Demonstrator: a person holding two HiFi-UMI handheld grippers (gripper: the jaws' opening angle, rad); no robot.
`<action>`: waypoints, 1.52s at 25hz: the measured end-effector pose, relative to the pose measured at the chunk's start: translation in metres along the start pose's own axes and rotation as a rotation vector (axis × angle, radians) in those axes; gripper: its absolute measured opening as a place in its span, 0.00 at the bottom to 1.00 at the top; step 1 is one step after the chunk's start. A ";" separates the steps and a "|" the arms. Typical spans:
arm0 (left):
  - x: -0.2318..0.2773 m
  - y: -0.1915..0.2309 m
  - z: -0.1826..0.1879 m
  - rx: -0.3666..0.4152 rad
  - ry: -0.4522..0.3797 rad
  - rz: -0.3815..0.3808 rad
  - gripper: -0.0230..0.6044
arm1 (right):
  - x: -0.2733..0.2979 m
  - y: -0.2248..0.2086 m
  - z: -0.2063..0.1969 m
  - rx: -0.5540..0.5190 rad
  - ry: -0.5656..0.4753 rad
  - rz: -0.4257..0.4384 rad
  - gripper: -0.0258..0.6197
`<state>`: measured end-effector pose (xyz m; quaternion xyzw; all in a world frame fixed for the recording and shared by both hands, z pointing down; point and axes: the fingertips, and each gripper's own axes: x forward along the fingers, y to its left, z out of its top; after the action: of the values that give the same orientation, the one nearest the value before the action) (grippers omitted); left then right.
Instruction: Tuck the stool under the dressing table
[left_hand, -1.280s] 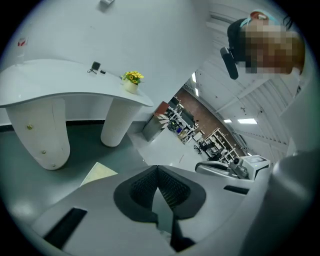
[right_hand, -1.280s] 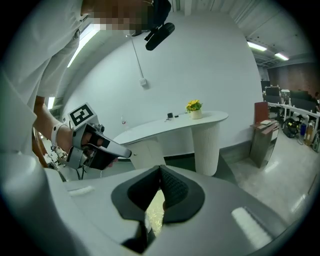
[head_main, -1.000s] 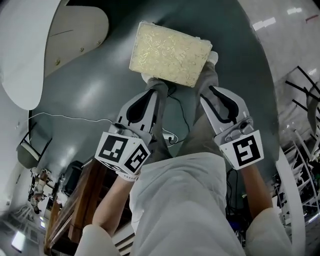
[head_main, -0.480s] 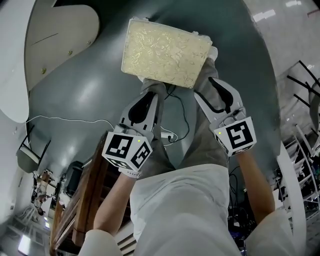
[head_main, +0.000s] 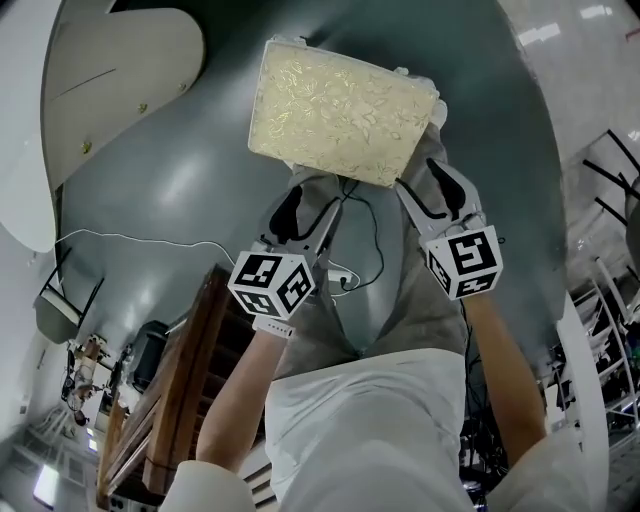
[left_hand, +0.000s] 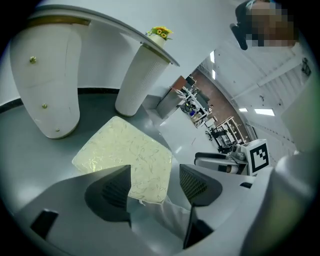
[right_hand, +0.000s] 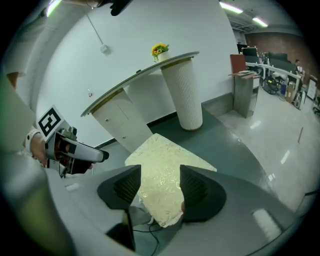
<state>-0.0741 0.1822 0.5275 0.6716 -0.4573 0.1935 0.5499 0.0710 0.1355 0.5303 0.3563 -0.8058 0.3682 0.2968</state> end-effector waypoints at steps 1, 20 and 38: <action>0.003 0.006 -0.003 -0.017 0.003 0.008 0.51 | 0.004 -0.002 -0.002 0.004 0.007 -0.001 0.43; 0.059 0.111 -0.034 -0.453 -0.081 0.108 0.63 | 0.057 -0.055 -0.054 0.189 0.083 -0.046 0.53; 0.104 0.167 -0.041 -0.478 -0.127 0.210 0.68 | 0.098 -0.074 -0.097 0.211 0.179 -0.052 0.57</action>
<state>-0.1500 0.1815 0.7139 0.4824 -0.5908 0.0936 0.6400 0.0949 0.1438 0.6849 0.3720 -0.7235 0.4735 0.3376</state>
